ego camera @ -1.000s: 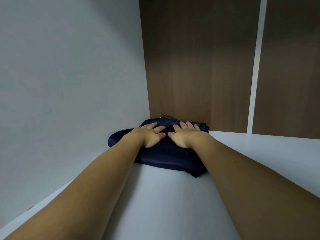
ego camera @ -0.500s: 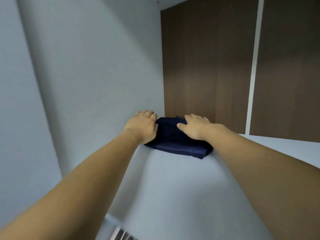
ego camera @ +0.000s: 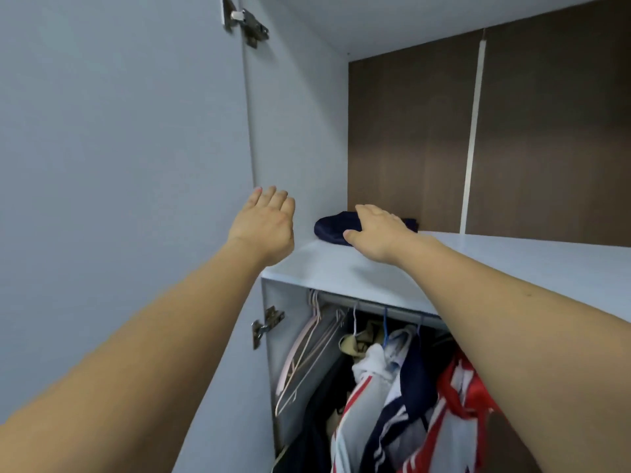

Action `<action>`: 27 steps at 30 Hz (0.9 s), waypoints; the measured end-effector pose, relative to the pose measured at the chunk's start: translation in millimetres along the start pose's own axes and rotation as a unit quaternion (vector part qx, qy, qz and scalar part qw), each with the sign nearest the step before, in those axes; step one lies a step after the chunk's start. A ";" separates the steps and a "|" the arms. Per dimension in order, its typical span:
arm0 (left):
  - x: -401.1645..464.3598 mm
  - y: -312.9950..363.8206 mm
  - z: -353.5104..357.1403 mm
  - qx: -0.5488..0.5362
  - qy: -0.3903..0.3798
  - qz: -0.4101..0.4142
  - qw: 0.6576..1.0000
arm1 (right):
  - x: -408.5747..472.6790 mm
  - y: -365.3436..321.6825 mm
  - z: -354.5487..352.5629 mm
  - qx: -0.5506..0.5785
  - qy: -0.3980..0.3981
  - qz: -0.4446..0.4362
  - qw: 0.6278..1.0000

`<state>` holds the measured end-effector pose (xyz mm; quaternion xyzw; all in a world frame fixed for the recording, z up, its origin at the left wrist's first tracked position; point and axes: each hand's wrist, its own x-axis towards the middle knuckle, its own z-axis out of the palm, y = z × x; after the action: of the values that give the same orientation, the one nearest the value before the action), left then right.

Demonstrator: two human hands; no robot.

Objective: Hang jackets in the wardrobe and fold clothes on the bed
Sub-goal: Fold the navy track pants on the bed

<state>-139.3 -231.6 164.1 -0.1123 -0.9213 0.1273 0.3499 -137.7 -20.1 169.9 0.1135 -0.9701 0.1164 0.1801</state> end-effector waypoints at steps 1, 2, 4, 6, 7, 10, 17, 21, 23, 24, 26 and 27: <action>-16.6 -4.4 -11.1 0.004 0.003 0.004 1.000 | -15.6 -12.3 -1.4 0.005 -0.003 -0.003 1.000; -33.0 -8.7 -22.2 0.007 0.003 0.008 1.000 | -30.9 -23.9 -3.7 0.011 -0.005 -0.006 1.000; -65.0 -18.3 -45.2 0.007 -0.003 0.005 1.000 | -59.9 -45.6 -11.3 0.015 -0.011 -0.018 1.000; -95.4 -27.8 -69.3 0.010 -0.009 0.000 1.000 | -86.7 -65.5 -20.2 0.028 -0.012 -0.029 0.999; -110.0 -31.8 -81.4 0.013 -0.007 -0.004 1.000 | -99.6 -74.0 -24.8 0.040 -0.009 -0.033 0.999; -157.6 -39.9 -118.4 0.024 0.006 -0.025 0.999 | -135.7 -97.6 -32.3 0.086 0.010 -0.059 0.994; -269.1 -43.8 -198.5 0.088 0.036 -0.073 0.993 | -221.2 -154.5 -34.8 0.163 0.011 -0.172 0.972; -337.7 -34.2 -236.1 0.105 0.006 -0.133 0.985 | -279.5 -174.0 -33.2 0.176 -0.010 -0.221 0.959; -372.1 -28.1 -259.0 0.127 -0.012 -0.157 0.979 | -310.8 -181.2 -36.4 0.184 -0.026 -0.235 0.954; -383.7 -26.1 -268.2 0.131 -0.017 -0.167 0.977 | -321.1 -184.6 -38.3 0.189 -0.031 -0.237 0.952; -412.0 -20.5 -294.5 0.137 -0.023 -0.191 0.972 | -347.7 -193.8 -46.5 0.202 -0.044 -0.247 0.947; -427.9 -18.0 -308.3 0.139 -0.026 -0.201 0.969 | -363.4 -199.4 -51.9 0.205 -0.049 -0.255 0.944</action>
<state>378.5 -327.2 128.9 0.1285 -0.9068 0.1843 0.3567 261.8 -130.3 117.3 0.3971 -0.8715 0.2574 0.1287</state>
